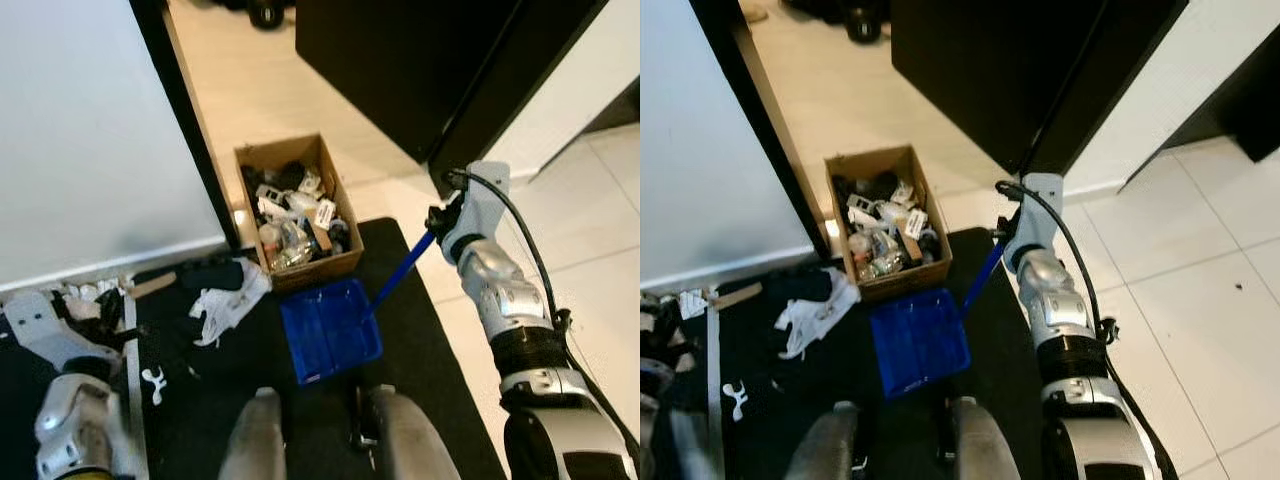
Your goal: Sweep floor
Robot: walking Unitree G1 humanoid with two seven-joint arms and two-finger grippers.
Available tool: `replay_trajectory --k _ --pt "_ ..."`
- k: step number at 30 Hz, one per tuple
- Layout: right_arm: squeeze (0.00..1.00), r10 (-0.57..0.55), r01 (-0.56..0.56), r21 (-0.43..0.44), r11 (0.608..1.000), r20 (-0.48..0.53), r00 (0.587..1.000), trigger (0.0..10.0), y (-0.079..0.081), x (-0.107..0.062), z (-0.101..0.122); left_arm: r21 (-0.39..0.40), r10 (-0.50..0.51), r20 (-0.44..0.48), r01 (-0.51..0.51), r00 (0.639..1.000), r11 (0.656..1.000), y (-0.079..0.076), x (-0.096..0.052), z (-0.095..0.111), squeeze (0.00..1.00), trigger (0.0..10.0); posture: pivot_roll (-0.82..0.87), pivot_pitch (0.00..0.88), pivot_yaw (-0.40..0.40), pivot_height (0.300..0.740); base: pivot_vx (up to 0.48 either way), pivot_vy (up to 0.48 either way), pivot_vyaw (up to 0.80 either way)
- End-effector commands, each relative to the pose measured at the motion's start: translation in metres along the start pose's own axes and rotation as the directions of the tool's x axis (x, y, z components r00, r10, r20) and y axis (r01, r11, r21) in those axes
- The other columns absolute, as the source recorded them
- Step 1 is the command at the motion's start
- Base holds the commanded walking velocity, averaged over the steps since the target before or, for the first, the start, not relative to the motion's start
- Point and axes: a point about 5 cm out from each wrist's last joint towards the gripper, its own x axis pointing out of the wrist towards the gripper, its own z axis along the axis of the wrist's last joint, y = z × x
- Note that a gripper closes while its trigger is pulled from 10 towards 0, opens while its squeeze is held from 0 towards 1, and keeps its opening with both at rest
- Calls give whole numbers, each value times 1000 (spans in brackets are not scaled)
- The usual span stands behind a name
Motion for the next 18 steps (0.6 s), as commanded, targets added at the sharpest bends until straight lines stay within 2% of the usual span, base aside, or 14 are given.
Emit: replay_trajectory --k 1,3,4,5,6,7,8,11,14,15,17,18 --pt "0 -24 23 -19 1000 -66 998 10000 -11 -4 -20 -79 -55 8 55 998 995 -11 0 -5 0 10000 -40 281 -99 740 0 0 0" --pt "0 -15 13 -28 1000 -85 996 10000 -13 -5 -29 -158 -141 31 144 990 977 -33 6 -8 0 10000 -33 277 -95 740 0 0 0" --pt "0 -15 13 -28 1000 -85 996 10000 -13 -5 -29 -158 -141 31 144 990 977 -33 6 -8 0 10000 -33 277 -95 740 0 0 0" --pt "0 -24 18 -60 998 -97 995 10000 -14 -6 -39 -206 -230 48 235 972 950 -59 11 -10 0 10000 -18 273 -90 740 0 0 0" --pt "0 -26 19 -69 997 -98 995 10000 -14 -7 -42 -219 -254 55 260 966 941 -66 12 -11 0 10000 -18 273 -90 740 0 0 0" --pt "0 -26 19 -69 997 -98 995 10000 -14 -7 -42 -219 -254 55 260 966 941 -66 12 -11 0 10000 -18 273 -90 740 0 0 0" --pt "0 -25 18 -74 997 -99 995 10000 -13 -7 -45 -234 -304 62 309 951 922 -79 13 -12 0 10000 -12 269 -87 740 0 0 0" --pt "0 -24 16 -74 997 -98 995 10000 -13 -7 -46 -242 -333 66 339 941 909 -87 14 -12 0 10000 -12 269 -87 740 0 0 0" --pt "0 0 -10 -117 993 -84 996 10000 -8 -9 -53 -329 -447 90 450 890 830 -130 19 -15 0 10000 0 245 -73 740 0 0 0" --pt "0 0 -10 -117 993 -84 996 10000 -8 -9 -53 -329 -447 90 450 890 830 -130 19 -15 0 10000 0 245 -73 740 0 0 0" --pt "0 1 -14 -145 989 -92 996 10000 -9 -11 -59 -378 -480 117 486 870 788 -148 22 -12 0 10000 9 237 -68 740 0 0 0" --pt "0 1 -14 -145 989 -92 996 10000 -9 -11 -59 -378 -480 117 486 870 788 -148 22 -12 0 10000 9 237 -68 740 0 0 0"
